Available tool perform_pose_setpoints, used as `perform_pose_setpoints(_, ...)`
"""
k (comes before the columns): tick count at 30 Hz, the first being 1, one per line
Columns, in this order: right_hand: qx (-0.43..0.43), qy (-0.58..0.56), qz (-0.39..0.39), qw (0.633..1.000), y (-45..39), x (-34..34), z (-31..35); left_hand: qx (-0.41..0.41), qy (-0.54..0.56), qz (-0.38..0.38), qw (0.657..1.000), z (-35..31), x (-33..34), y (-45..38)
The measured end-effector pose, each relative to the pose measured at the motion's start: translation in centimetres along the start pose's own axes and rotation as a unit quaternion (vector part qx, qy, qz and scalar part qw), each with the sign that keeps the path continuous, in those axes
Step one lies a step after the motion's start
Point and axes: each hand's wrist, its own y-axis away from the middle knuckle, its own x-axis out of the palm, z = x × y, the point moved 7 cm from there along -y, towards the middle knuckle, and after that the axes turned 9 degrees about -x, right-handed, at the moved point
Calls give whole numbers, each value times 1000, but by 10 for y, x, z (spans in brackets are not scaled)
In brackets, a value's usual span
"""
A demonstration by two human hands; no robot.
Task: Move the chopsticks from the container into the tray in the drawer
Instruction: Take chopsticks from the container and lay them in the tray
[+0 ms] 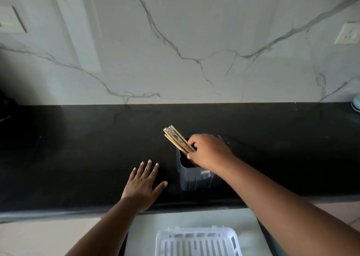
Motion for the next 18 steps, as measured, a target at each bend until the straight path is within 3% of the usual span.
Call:
perform_pose_setpoints(5, 64, 33, 15, 997, -16, 25, -11, 4, 1, -2, 1000, 0, -2, -1)
perform_pose_setpoints(18, 55, 2, -19, 998, -20, 33, -12, 7, -1, 2, 1000, -1, -4, 1)
